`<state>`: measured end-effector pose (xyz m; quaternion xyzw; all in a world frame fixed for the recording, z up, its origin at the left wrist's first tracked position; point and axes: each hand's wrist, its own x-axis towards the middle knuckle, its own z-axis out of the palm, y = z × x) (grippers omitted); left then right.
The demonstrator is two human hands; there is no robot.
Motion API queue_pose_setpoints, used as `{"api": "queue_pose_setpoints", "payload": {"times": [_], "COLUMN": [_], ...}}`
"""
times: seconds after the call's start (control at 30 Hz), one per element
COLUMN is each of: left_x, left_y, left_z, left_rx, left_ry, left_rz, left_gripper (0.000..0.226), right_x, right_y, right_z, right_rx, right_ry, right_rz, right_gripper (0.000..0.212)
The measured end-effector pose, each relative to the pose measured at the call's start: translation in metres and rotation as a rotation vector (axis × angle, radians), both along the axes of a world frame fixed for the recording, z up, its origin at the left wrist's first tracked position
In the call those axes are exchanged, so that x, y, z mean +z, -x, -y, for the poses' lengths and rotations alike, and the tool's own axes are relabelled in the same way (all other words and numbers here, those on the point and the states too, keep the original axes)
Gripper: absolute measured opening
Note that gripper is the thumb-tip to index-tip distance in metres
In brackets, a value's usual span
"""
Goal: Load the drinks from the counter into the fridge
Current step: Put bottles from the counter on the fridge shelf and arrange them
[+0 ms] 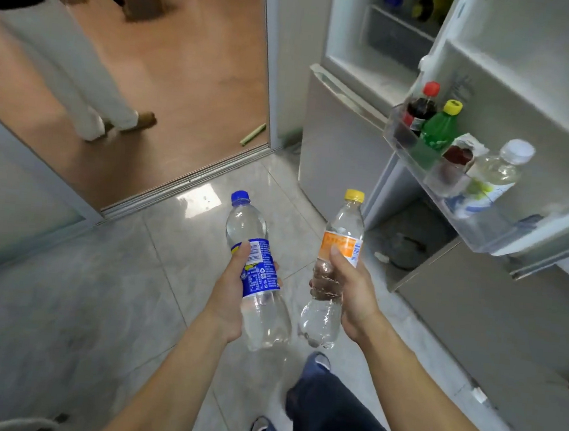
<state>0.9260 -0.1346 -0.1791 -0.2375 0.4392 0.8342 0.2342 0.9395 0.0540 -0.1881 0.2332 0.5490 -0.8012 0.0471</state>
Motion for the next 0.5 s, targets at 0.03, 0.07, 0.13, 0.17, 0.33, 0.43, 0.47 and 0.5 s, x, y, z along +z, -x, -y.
{"api": "queue_pose_setpoints", "payload": {"times": [0.03, 0.07, 0.13, 0.17, 0.33, 0.43, 0.47, 0.5], "left_x": [-0.001, -0.002, -0.003, -0.003, 0.003, 0.012, 0.014, 0.015], "left_y": [0.012, 0.024, 0.052, 0.068, 0.155, 0.211, 0.228, 0.244], "left_z": [0.004, 0.008, 0.015, 0.019, 0.037, 0.046, 0.048, 0.049], "left_rx": [0.005, 0.009, 0.023, 0.035, 0.064, 0.050, 0.042, 0.042], "left_ry": [-0.002, 0.004, -0.003, -0.006, 0.014, 0.065, 0.090, 0.122], "left_rz": [-0.002, -0.009, -0.017, -0.018, -0.029, -0.014, -0.010, -0.011], "left_gripper": [0.046, 0.045, 0.043, 0.043, 0.044, 0.053, 0.056, 0.061], "right_x": [-0.001, -0.002, -0.005, -0.007, -0.016, -0.012, -0.010, -0.009], "right_y": [0.012, 0.024, 0.054, 0.070, 0.168, 0.229, 0.248, 0.266], "right_z": [0.005, 0.010, 0.019, 0.024, 0.048, 0.059, 0.061, 0.061], "right_rx": [0.007, 0.018, 0.030, 0.032, 0.059, 0.075, 0.079, 0.082], "right_ry": [-0.008, -0.010, 0.004, 0.017, 0.065, 0.097, 0.107, 0.115], "right_rz": [0.006, 0.013, 0.017, 0.015, 0.002, 0.016, 0.020, 0.017], "right_gripper": [0.035, 0.039, 0.043, 0.044, 0.041, 0.043, 0.043, 0.041]}}
